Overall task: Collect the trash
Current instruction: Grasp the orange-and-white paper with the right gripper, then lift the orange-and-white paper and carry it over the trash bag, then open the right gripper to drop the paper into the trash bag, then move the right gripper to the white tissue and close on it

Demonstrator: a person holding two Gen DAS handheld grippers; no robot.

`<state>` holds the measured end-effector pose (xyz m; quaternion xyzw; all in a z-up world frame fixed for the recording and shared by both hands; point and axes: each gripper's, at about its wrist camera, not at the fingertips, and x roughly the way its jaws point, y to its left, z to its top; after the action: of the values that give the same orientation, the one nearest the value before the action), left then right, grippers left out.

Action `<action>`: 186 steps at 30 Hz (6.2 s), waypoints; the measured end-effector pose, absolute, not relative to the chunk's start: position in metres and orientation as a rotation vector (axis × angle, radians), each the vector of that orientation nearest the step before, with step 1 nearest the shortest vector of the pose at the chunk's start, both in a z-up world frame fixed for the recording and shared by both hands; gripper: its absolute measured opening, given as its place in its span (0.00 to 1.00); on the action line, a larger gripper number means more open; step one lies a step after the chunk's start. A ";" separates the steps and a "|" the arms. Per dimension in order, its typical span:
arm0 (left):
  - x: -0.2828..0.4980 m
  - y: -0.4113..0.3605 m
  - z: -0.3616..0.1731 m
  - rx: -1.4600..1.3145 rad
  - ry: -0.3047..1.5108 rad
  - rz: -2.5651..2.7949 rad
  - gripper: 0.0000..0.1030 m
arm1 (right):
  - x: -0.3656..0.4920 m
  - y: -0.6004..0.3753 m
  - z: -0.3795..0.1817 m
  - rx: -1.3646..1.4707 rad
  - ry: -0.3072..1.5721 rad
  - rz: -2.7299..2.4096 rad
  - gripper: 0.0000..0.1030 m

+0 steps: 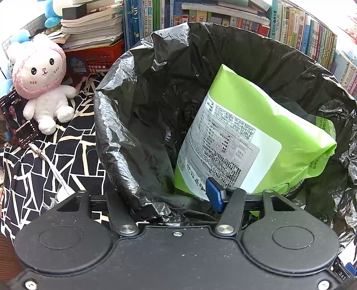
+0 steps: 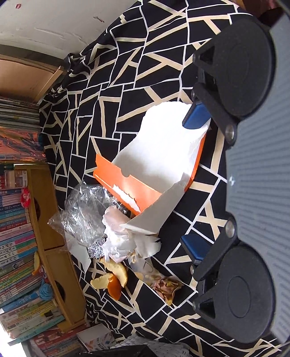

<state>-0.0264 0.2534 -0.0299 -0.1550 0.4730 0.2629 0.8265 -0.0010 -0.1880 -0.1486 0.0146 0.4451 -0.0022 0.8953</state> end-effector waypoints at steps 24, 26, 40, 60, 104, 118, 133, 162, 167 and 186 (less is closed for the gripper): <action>-0.023 0.253 -0.029 -0.300 1.004 0.578 0.55 | 0.050 -0.129 -0.173 -0.275 0.891 0.089 0.94; -0.023 0.253 -0.029 -0.299 1.004 0.577 0.55 | 0.055 -0.128 -0.179 -0.287 0.913 0.096 0.82; -0.021 0.253 -0.029 -0.293 0.999 0.584 0.55 | 0.051 -0.163 -0.107 -0.171 0.728 0.042 0.59; -0.019 0.251 -0.028 -0.286 0.975 0.616 0.55 | 0.064 -0.047 0.079 0.136 0.485 0.546 0.59; -0.025 0.253 -0.030 -0.318 0.946 0.576 0.62 | 0.106 0.129 -0.006 0.197 1.165 0.730 0.58; -0.026 0.252 -0.030 -0.313 0.947 0.566 0.63 | 0.096 0.089 0.033 0.308 0.959 0.815 0.87; -0.026 0.253 -0.030 -0.316 0.948 0.570 0.63 | 0.086 -0.006 0.057 0.126 0.682 0.559 0.91; -0.023 0.252 -0.029 -0.315 0.952 0.591 0.63 | 0.105 -0.131 -0.080 0.077 0.850 0.151 0.83; -0.021 0.251 -0.029 -0.306 0.955 0.598 0.63 | 0.104 -0.140 -0.115 0.076 0.926 0.132 0.81; -0.014 0.247 -0.028 -0.285 0.950 0.619 0.63 | 0.113 -0.141 -0.127 0.124 0.953 0.150 0.16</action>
<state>-0.0139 0.2465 -0.0275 -0.1346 0.4485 0.2920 0.8340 0.1134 -0.1415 -0.1265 0.0597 0.4579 0.0719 0.8841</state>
